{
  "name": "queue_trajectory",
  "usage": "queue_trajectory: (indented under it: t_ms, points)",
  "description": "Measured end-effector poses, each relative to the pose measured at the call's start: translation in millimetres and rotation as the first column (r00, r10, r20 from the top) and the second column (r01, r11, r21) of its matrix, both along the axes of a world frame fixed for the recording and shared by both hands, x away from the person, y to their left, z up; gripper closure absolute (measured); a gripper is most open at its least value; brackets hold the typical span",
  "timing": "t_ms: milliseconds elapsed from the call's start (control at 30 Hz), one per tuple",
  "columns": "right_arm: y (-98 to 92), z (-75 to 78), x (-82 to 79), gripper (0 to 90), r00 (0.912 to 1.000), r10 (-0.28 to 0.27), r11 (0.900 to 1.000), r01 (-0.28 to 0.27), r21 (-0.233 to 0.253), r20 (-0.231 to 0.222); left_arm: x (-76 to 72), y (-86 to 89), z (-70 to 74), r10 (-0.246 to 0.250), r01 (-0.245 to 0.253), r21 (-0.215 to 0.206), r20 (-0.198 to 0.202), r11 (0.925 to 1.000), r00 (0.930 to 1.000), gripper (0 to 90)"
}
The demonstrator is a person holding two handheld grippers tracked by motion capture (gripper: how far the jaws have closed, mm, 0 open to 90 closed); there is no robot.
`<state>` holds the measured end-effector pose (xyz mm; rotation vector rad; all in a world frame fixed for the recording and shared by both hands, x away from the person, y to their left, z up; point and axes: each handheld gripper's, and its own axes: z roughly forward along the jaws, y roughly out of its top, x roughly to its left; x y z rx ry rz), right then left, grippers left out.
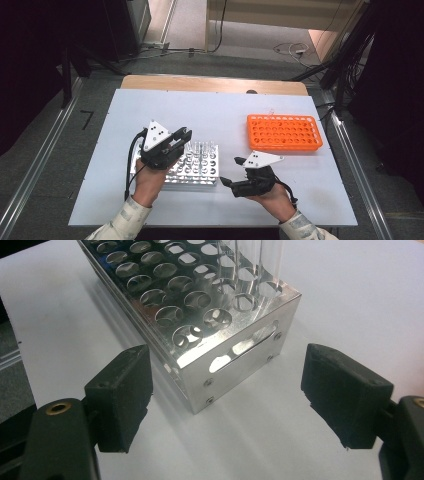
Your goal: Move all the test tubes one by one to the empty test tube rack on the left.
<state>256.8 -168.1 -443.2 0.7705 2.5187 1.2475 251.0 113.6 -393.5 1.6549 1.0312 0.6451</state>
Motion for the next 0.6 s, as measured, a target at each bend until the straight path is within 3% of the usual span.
queue_trajectory:
  t_ms: [600]
  points:
    - [-0.2,-0.7,0.5,19.6,1.0,-0.003,1.0,0.003,-0.002,0.003,8.9,-6.1,-14.6,0.029,-0.028,0.057,-0.009,0.998,0.9995,75.3]
